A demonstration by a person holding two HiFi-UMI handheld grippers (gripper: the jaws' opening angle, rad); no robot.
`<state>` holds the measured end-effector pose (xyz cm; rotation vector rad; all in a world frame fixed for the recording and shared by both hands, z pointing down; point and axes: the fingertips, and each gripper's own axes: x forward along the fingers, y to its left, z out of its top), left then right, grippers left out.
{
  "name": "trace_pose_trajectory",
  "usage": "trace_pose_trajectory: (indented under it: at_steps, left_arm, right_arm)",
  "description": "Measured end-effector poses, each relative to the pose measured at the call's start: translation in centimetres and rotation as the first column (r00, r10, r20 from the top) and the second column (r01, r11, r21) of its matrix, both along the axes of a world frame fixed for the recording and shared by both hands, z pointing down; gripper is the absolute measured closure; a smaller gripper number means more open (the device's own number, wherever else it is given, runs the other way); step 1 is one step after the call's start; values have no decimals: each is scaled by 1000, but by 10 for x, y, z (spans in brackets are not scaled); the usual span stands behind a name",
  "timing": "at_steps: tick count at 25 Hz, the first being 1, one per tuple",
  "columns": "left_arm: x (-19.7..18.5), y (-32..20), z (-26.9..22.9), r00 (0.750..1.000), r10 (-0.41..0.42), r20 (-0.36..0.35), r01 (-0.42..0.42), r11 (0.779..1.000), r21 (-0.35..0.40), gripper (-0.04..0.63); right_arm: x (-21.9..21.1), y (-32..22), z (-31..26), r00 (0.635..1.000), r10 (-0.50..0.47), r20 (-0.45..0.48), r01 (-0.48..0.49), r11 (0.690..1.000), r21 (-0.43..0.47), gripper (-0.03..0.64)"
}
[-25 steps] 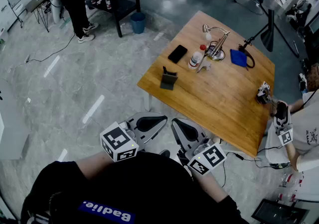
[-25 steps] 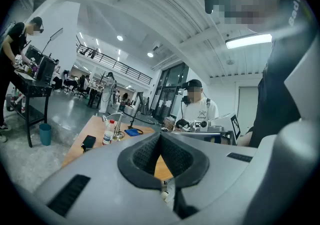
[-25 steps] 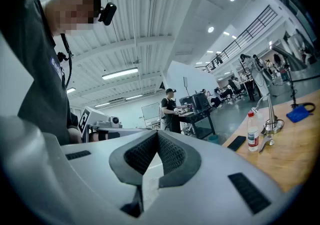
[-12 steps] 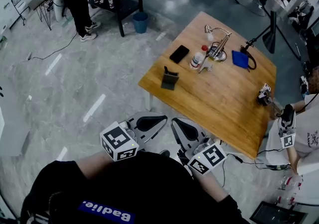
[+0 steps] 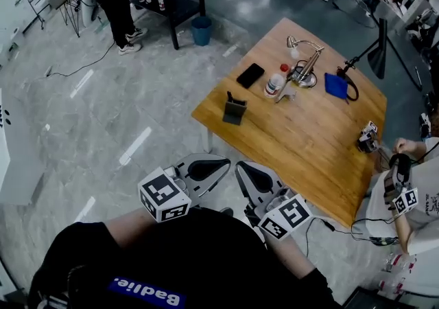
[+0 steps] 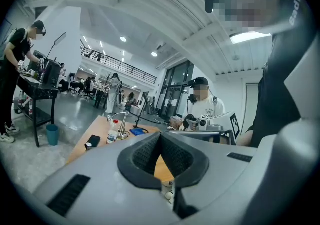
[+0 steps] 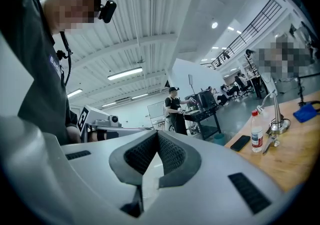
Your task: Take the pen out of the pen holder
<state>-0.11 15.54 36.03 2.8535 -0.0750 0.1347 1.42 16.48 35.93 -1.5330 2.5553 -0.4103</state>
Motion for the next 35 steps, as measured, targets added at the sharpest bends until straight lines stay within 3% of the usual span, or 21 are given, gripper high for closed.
trace_pose_trajectory:
  at_steps: [6, 11, 35]
  left_arm:
    - [11, -1, 6, 999, -51, 1, 51, 999, -11, 597]
    - [13, -16, 10, 999, -43, -1, 43, 999, -3, 597]
    - [22, -163, 10, 991, 129, -27, -129, 991, -14, 597]
  right_arm:
    - [11, -1, 6, 999, -43, 3, 43, 999, -7, 611]
    - [15, -16, 11, 999, -33, -1, 33, 999, -24, 611]
    - [23, -170, 13, 988, 133, -73, -139, 987, -77, 611]
